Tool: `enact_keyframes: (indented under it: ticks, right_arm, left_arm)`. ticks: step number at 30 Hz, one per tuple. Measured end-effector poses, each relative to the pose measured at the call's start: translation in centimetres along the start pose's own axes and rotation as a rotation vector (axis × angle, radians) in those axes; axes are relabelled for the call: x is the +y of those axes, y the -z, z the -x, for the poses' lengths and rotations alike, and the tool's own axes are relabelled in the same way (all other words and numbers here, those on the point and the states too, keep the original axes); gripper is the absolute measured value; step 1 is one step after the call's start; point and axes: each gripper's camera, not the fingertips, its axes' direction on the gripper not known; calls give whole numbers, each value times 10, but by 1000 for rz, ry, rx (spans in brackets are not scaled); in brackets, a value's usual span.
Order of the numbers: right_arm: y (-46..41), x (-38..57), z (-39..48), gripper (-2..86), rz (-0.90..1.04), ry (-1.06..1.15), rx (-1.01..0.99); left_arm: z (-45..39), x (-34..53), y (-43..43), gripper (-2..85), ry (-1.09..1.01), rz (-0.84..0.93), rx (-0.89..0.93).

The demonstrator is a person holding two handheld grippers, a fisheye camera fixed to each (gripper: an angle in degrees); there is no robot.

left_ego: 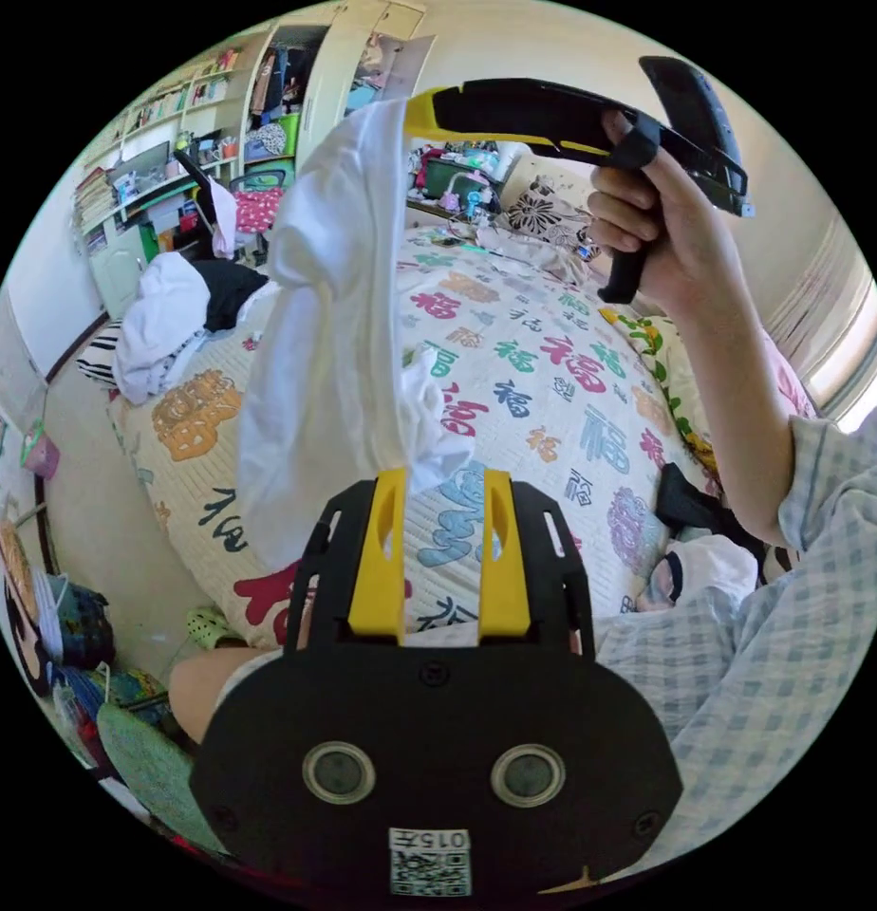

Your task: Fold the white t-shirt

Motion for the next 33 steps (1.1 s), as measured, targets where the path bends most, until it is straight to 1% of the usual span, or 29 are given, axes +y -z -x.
enact_keyframes:
  ticks: [1, 4, 8, 12, 15, 17, 20, 21, 22, 23, 25, 27, 29, 33]
  right_arm:
    - [5, -5, 4, -5, -13, -2, -6]
    - [17, -15, 12, -4, -39, 1, -13]
    - [36, -28, 23, -4, -28, 11, 23]
    - [63, -35, 30, -4, -64, -8, 20]
    - [86, -41, 36, -4, -109, -41, 1]
    - [104, -47, 41, -4, -132, -61, 15]
    - [131, -55, 53, -4, -153, -69, 49]
    - [136, -56, 55, -4, -161, -69, 52]
    - [147, -59, 60, -4, -173, -70, 57]
    - [157, -61, 64, -4, -181, -74, 62]
    - [171, -65, 70, -4, -188, -85, 74]
    - [185, -68, 76, -4, -185, -100, 91]
    - [207, -68, 83, -4, -185, -126, 144]
    - [253, -54, 87, -4, -243, -240, 245]
  left_arm:
    - [-5, 1, 5, 111, 8, -29, -77]
    - [-16, 4, -2, 96, 9, -6, -158]
    - [-26, 17, 1, 80, 32, -7, -222]
    - [-39, 33, 28, 86, 77, -99, -242]
    - [-60, 35, 38, 93, 43, -145, -294]
    - [-72, 31, 41, 92, 12, -142, -300]
    - [-77, 33, 52, 84, 43, -143, -410]
    - [-76, 37, 61, 82, 59, -170, -401]
    - [-77, 39, 69, 80, 46, -202, -337]
    - [-78, 38, 71, 78, 36, -204, -317]
    - [-85, 24, 70, 58, -18, -142, -274]
    - [-92, 15, 73, 36, -72, -151, -235]
    - [-96, 8, 77, 21, -103, -158, -201]
    - [-108, -13, 107, 6, -174, -225, -44]
